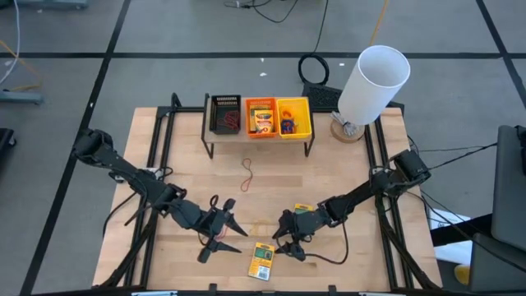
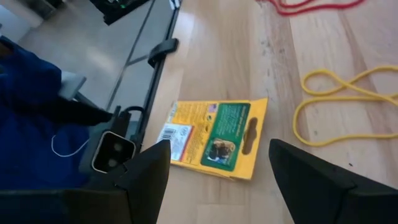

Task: Pick & Place Office Desk Supplies
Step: Put the yellow crayon box into the orange bin on the shelf

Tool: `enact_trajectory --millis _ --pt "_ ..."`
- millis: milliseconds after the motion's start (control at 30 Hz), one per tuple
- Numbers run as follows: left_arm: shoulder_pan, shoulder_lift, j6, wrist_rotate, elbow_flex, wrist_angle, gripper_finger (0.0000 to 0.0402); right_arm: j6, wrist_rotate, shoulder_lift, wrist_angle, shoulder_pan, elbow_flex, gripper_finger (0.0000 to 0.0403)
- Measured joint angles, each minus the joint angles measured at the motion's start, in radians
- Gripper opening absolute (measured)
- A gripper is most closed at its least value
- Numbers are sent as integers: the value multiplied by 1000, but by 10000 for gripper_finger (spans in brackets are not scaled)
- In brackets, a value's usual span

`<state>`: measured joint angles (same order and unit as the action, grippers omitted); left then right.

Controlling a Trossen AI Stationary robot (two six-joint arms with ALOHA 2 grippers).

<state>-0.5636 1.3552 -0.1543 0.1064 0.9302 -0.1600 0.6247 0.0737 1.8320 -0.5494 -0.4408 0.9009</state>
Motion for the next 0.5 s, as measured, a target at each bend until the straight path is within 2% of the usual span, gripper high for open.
enact_trajectory --millis 233,367,500 --pt "5 0 21 0 0 8 209 -49 -24 0 0 -3 0 262" --pt "24 1 20 -1 0 79 209 -81 -12 -17 4 2 0 262" --pt "58 68 -34 -12 -2 146 209 -138 7 -88 17 15 0 262"
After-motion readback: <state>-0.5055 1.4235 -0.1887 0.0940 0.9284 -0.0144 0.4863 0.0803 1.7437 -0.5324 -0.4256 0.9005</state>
